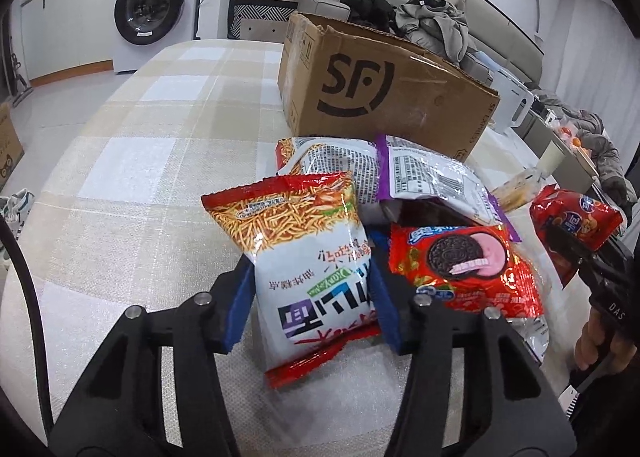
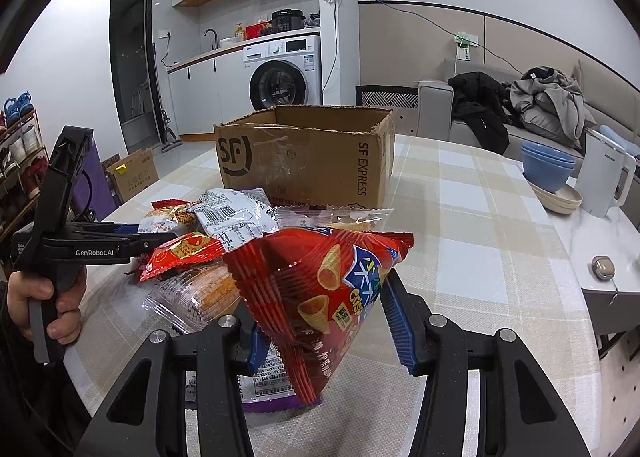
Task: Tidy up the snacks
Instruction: 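Grasp the red-and-white noodle-snack bag with the left tool while right holds chips, then carry both bags over the cardboard box with both tools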
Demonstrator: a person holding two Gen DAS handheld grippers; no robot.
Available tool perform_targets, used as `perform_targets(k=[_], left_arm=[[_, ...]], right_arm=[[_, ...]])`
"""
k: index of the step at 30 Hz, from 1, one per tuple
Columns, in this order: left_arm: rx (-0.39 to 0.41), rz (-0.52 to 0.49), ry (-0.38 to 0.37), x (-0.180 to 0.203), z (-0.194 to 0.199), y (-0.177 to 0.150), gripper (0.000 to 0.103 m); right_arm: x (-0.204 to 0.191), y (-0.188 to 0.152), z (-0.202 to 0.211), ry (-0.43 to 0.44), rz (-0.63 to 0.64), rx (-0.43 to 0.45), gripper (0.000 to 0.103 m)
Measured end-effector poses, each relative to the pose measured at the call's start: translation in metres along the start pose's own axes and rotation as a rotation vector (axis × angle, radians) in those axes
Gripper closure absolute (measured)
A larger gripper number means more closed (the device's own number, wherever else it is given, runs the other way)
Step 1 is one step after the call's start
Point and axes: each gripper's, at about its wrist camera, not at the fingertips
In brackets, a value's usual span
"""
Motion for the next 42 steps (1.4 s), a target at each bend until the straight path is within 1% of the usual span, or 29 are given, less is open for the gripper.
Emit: perform_targets(k=[7, 14, 25, 39, 42], left_arm=[[0.018, -0.005, 0.002, -0.001, 0.007, -0.002, 0.055], [0.079, -0.035, 0.013, 0.002, 0.023, -0.006, 0.055], [0.133, -0.044, -0.002, 0.005, 0.046, -0.004, 0.055], [0.2, -0.056, 0.005, 0.004, 0.08, 0.002, 0.055], [0.202, -0.054, 0.004, 0.001, 0.084, 0.005, 0.055]], right_arm=[[0.0, 0.0, 0.001, -0.002, -0.003, 0.006, 0.053], [0.001, 0.0, 0.004, -0.001, -0.009, 0.019, 0.053], [0.002, 0.004, 0.017, 0.013, -0.032, 0.083, 0.053], [0.001, 0.011, 0.014, 0.011, -0.037, 0.1, 0.053], [0.0, 0.011, 0.015, 0.006, -0.037, 0.102, 0.053]])
Point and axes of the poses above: each gripper's, at about its wrist camera, not at the fingertips, and z roughly against the way its jaws point, x to its right, y to its top, and after that the axes turned 9 degrees about z, right-handed
